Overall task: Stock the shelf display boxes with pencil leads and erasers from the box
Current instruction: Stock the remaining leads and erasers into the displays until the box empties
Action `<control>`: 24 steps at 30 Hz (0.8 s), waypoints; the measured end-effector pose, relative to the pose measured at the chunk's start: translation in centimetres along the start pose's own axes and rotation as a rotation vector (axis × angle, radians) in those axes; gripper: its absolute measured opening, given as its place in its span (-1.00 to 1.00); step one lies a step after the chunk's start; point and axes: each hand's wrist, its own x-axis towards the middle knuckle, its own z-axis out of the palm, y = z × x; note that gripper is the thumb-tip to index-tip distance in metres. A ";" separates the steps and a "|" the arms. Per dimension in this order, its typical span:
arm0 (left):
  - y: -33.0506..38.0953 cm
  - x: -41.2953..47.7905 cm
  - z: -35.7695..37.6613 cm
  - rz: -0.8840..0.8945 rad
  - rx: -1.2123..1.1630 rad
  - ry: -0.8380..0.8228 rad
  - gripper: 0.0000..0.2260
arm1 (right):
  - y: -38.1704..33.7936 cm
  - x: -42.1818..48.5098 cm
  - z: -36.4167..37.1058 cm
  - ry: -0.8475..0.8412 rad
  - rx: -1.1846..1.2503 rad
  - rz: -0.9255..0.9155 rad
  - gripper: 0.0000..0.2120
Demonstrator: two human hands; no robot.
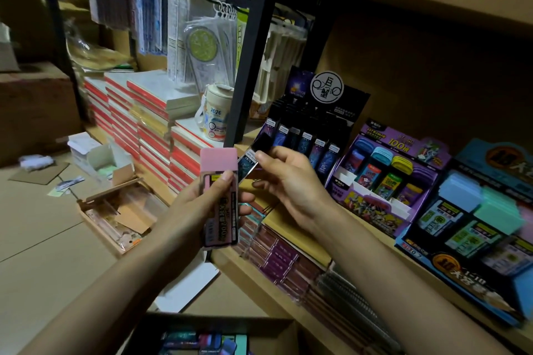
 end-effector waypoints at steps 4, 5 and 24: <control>-0.2 0.2 -0.2 0.011 0.042 0.051 -0.65 | -2.1 1.3 -2.5 0.174 -0.030 -0.116 -0.94; -0.2 0.3 -0.3 0.026 0.055 0.074 -0.66 | -2.8 1.7 -3.4 0.232 -0.072 -0.157 -0.94; 0.2 0.3 -1.0 0.108 0.169 0.149 -0.69 | -1.1 8.4 -7.8 0.495 -0.639 -0.308 -0.94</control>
